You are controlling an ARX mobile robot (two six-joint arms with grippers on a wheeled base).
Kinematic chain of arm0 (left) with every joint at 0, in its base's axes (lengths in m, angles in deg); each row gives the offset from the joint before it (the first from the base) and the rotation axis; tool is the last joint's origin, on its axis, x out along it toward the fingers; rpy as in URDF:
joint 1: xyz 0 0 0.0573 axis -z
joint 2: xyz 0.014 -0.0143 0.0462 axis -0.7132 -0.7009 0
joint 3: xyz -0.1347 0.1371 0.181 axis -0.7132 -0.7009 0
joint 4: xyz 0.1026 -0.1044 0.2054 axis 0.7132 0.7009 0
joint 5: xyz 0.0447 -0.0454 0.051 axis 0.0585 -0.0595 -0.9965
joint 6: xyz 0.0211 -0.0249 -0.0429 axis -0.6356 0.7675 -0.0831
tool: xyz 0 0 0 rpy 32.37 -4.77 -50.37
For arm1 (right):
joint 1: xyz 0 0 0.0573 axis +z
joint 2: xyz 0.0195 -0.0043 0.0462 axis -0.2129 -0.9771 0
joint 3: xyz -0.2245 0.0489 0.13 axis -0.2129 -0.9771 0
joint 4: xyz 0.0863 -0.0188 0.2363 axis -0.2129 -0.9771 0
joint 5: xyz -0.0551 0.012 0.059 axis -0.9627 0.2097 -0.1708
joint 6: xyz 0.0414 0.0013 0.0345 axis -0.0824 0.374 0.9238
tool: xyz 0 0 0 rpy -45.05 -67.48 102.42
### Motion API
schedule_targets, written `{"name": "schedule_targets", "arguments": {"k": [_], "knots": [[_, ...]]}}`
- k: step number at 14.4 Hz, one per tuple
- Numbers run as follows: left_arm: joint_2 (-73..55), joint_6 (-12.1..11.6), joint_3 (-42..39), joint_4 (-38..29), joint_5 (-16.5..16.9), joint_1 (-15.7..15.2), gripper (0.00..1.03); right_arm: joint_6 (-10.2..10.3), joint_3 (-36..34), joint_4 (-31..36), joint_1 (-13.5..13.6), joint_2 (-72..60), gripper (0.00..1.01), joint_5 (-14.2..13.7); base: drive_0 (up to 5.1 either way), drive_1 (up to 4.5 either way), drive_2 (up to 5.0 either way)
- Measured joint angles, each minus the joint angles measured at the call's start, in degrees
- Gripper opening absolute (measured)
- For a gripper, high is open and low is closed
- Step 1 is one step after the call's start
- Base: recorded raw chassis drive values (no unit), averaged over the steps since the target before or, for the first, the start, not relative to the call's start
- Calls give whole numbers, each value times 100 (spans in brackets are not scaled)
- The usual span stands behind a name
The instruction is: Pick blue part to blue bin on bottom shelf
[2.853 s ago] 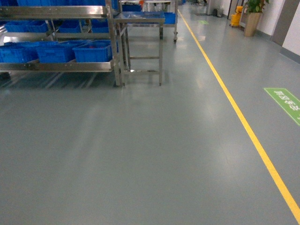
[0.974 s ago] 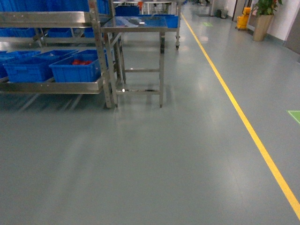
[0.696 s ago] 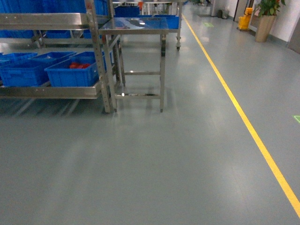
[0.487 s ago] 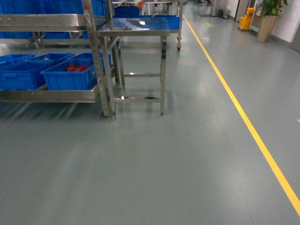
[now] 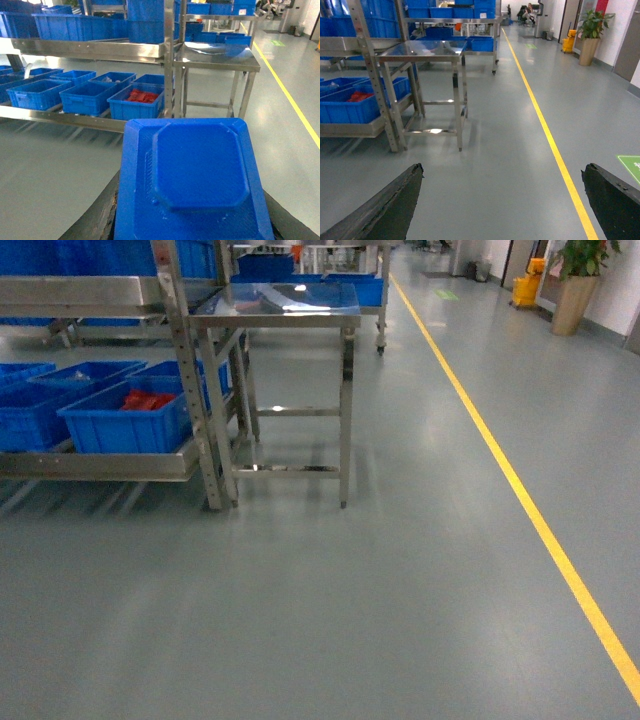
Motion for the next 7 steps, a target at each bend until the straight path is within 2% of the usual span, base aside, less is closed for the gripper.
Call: {"name": "schedule_targets", "arguments": {"k": [7], "knots": [[2, 0, 0, -9, 0, 0, 43, 0, 0, -11, 0, 0, 98, 0, -6, 420, -432]]}}
